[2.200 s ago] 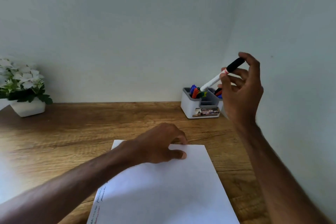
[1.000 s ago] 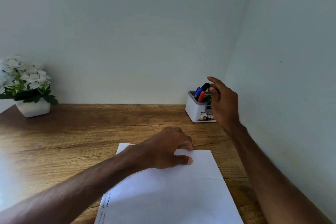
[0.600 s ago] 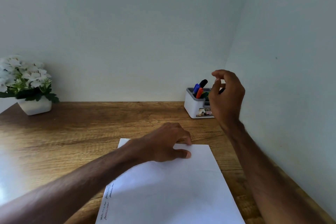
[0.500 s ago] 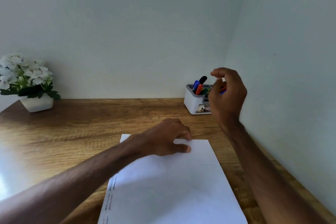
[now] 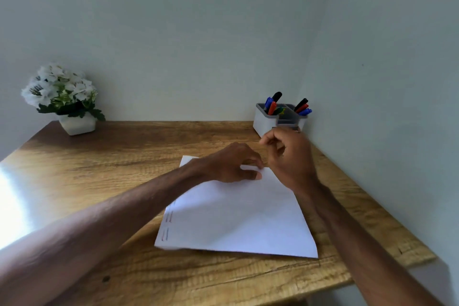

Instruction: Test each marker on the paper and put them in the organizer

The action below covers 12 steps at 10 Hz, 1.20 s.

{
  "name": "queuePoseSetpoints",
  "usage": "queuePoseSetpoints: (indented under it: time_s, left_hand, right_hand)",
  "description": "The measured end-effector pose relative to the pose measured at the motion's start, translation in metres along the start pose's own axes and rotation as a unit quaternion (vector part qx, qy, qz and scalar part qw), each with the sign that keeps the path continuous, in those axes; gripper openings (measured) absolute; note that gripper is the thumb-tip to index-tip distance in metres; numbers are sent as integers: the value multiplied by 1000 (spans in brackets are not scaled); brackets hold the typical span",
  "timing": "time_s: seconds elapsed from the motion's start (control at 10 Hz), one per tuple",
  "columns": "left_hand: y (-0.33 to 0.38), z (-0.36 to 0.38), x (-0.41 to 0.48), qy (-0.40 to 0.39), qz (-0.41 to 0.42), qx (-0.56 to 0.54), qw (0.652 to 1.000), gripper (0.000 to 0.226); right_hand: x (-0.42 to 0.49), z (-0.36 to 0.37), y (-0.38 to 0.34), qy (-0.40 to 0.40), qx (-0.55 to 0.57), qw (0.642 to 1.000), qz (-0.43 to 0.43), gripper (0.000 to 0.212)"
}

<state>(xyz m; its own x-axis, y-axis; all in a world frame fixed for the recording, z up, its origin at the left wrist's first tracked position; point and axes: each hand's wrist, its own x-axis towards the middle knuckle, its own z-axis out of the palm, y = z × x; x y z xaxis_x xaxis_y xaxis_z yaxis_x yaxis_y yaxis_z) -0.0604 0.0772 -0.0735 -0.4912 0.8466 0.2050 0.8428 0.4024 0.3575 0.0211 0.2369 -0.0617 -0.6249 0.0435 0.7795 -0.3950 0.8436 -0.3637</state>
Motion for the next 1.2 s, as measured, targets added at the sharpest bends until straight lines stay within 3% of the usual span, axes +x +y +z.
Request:
queuePoseSetpoints:
  time_s: [0.2, 0.3, 0.4, 0.6, 0.8, 1.1, 1.2]
  left_hand:
    - [-11, -15, -10, 20, 15, 13, 1000, 28]
    - [-16, -37, -24, 94, -26, 13, 995, 22]
    - [-25, -48, -48, 157, -36, 6, 987, 13]
    - [-21, -40, -103, 202, -105, 36, 973, 17]
    - [1, -22, -135, 198, -186, 61, 961, 20]
    - [23, -29, -154, 214, -186, 123, 951, 22]
    - [22, -30, -151, 226, -199, 118, 946, 21]
  right_hand:
    - [-42, -25, -29, -203, -52, 975, 81, 15]
    - [-57, -37, -48, -315, -104, 940, 81, 35]
    - [-65, -45, -66, -343, -154, 923, 76, 45]
    - [-81, -38, -85, -319, -213, 918, 98, 58]
    - [-85, -39, -107, -297, -223, 917, 147, 64]
    - [-81, -37, -103, -283, -198, 924, 166, 67]
    - [-70, -30, -95, -221, -159, 947, 168, 62]
